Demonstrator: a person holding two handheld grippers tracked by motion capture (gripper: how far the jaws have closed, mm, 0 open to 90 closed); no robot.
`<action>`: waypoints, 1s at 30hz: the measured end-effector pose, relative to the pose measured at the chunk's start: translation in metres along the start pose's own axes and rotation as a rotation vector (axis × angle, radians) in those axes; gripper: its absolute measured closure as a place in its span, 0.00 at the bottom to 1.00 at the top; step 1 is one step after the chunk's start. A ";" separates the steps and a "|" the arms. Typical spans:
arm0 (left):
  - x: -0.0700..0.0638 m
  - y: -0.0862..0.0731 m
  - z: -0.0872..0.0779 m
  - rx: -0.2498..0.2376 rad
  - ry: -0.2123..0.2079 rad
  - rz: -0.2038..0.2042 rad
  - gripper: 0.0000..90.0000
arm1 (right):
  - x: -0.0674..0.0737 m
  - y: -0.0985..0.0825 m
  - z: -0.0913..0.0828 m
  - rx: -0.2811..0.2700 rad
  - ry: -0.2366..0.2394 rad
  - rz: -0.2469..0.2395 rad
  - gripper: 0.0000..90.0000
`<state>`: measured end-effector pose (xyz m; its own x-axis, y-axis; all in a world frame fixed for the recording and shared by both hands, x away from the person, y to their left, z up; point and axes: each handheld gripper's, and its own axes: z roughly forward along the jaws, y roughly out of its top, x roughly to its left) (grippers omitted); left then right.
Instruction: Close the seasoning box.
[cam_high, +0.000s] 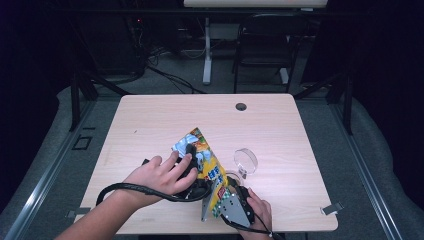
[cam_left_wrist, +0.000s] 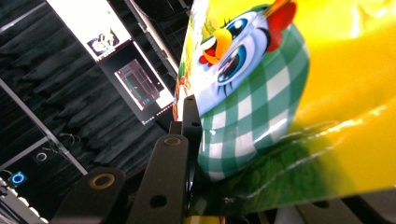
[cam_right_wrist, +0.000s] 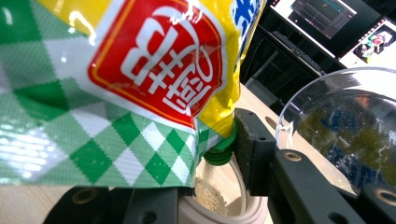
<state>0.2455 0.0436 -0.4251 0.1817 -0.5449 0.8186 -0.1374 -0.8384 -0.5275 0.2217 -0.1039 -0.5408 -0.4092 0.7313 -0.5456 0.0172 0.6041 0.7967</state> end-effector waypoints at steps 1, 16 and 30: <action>0.000 0.000 0.000 0.000 0.000 0.000 0.89 | 0.001 0.000 0.001 -0.010 -0.001 0.008 0.79; -0.001 0.000 0.000 -0.001 -0.002 -0.004 0.89 | 0.001 0.000 0.000 -0.005 -0.004 0.004 0.79; -0.004 0.000 0.002 -0.005 -0.019 -0.025 0.90 | 0.001 -0.001 0.001 -0.004 -0.001 0.006 0.79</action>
<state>0.2465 0.0463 -0.4290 0.2036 -0.5241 0.8270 -0.1372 -0.8516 -0.5059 0.2223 -0.1037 -0.5424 -0.4083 0.7350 -0.5414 0.0161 0.5988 0.8007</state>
